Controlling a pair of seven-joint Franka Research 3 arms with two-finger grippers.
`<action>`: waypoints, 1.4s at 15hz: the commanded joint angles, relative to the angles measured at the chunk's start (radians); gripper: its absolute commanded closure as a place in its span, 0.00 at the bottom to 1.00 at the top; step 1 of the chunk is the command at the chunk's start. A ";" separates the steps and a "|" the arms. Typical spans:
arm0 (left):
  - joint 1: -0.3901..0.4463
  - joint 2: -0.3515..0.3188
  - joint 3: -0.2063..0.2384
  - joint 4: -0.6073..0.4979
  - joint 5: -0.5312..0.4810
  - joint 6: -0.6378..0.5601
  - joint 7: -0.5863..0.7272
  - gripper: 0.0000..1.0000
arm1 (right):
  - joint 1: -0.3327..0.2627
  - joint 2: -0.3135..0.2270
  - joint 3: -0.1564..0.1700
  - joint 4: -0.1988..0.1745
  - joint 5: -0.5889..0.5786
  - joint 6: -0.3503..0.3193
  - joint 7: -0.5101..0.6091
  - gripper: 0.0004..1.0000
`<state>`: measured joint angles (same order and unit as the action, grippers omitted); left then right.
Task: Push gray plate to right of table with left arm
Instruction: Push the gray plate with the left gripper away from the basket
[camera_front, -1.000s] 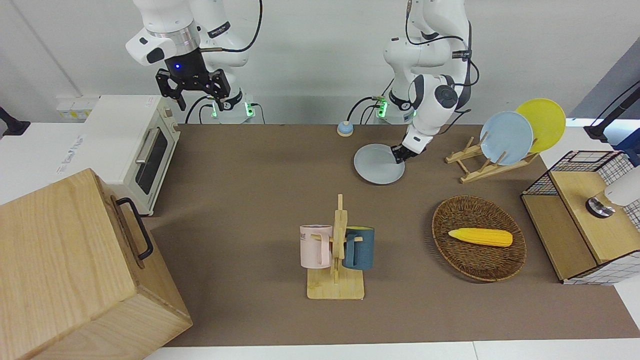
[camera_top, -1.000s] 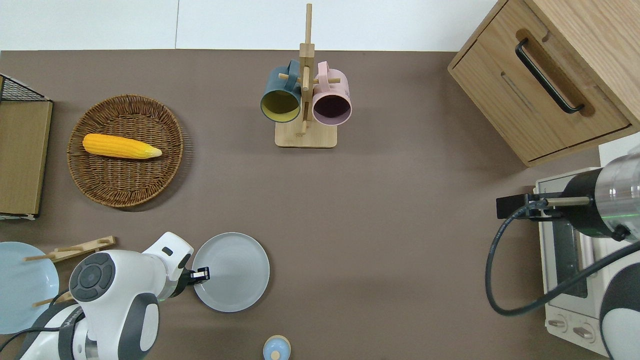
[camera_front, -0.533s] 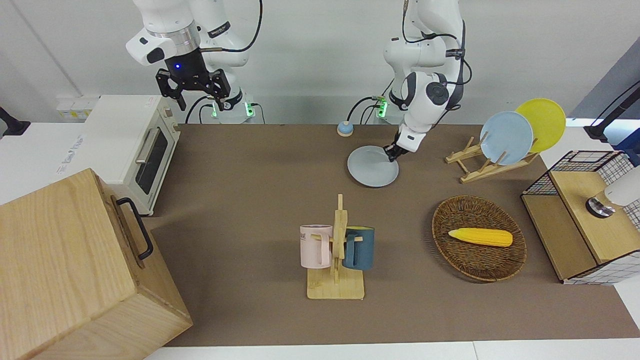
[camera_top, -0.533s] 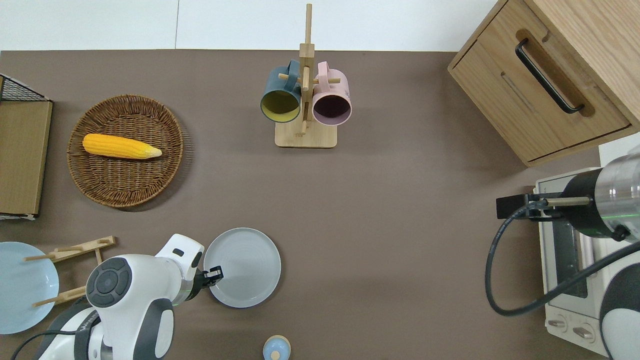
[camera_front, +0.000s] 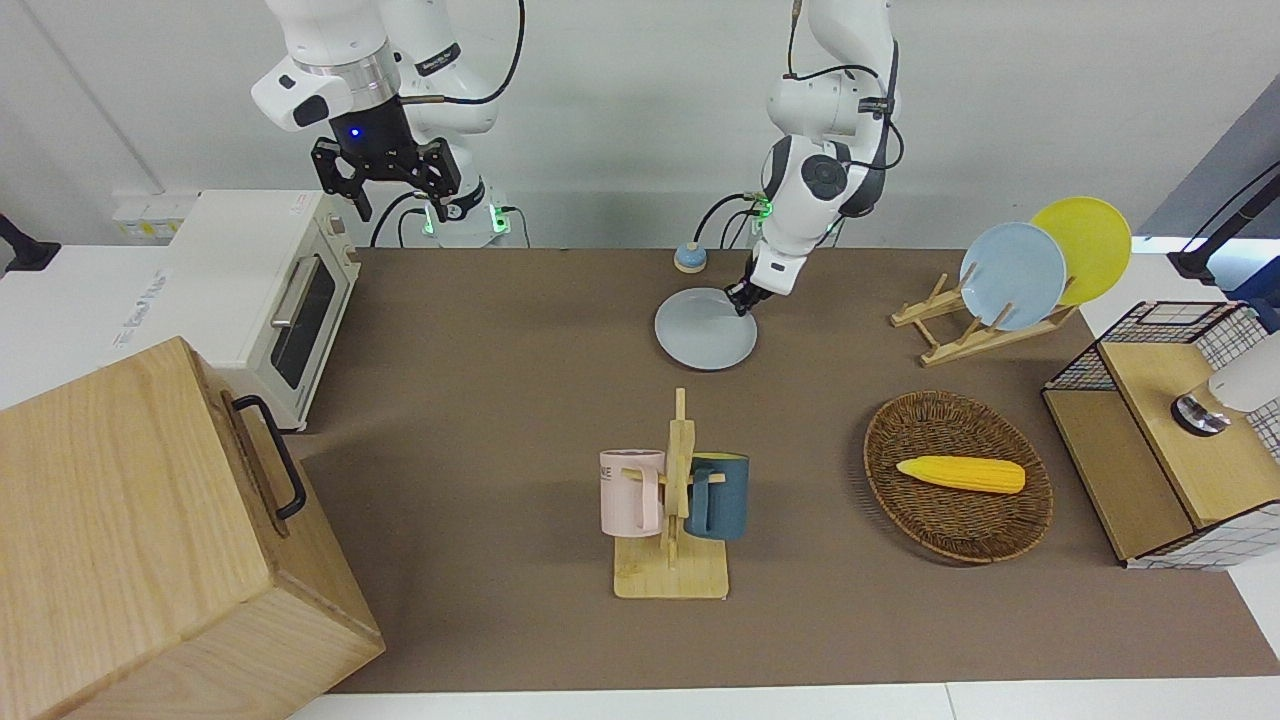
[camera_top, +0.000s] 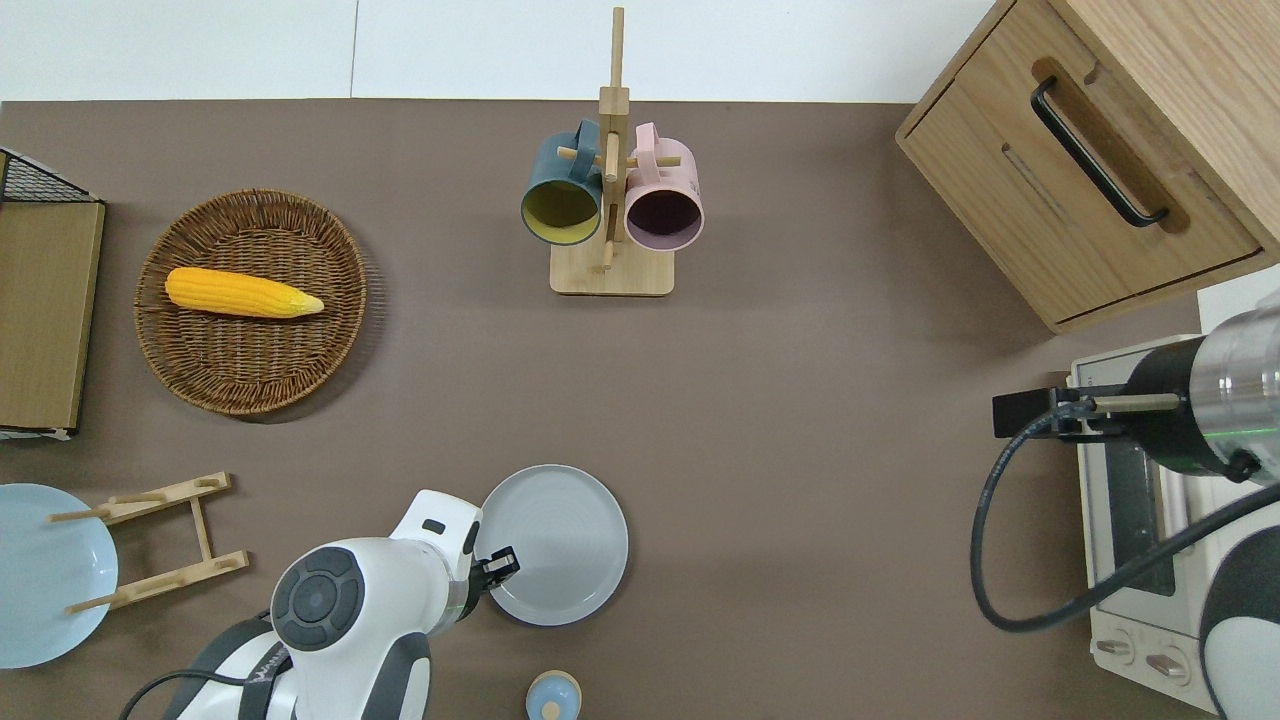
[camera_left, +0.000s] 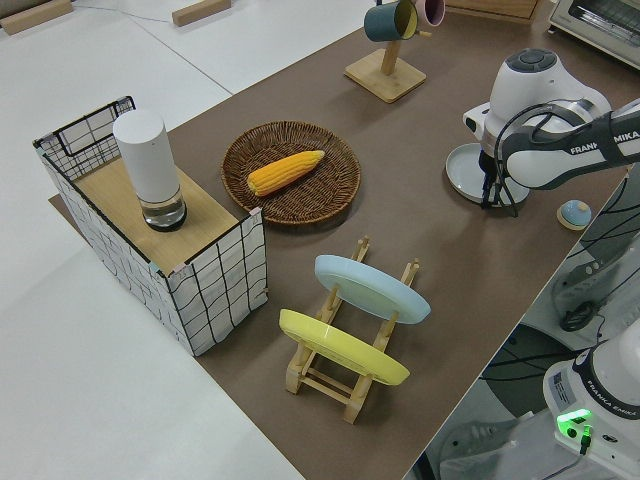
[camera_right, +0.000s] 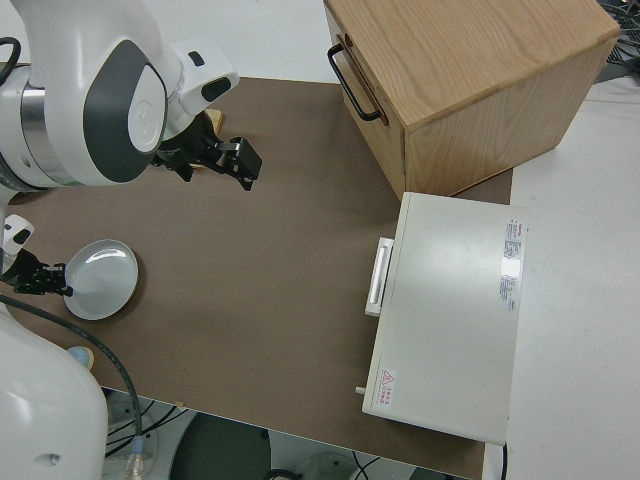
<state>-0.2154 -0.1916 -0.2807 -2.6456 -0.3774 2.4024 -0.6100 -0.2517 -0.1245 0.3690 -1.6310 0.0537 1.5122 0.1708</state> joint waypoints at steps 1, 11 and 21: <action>-0.062 0.046 0.000 0.012 -0.024 0.041 -0.039 1.00 | -0.024 -0.027 0.014 -0.027 0.021 0.000 0.010 0.00; -0.237 0.205 0.001 0.133 -0.087 0.184 -0.221 1.00 | -0.024 -0.027 0.014 -0.027 0.021 0.000 0.010 0.00; -0.348 0.299 0.021 0.249 -0.147 0.228 -0.243 1.00 | -0.024 -0.027 0.014 -0.027 0.021 0.000 0.010 0.00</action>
<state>-0.5147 0.0460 -0.2820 -2.4452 -0.5047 2.6125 -0.8435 -0.2517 -0.1245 0.3690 -1.6310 0.0537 1.5122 0.1708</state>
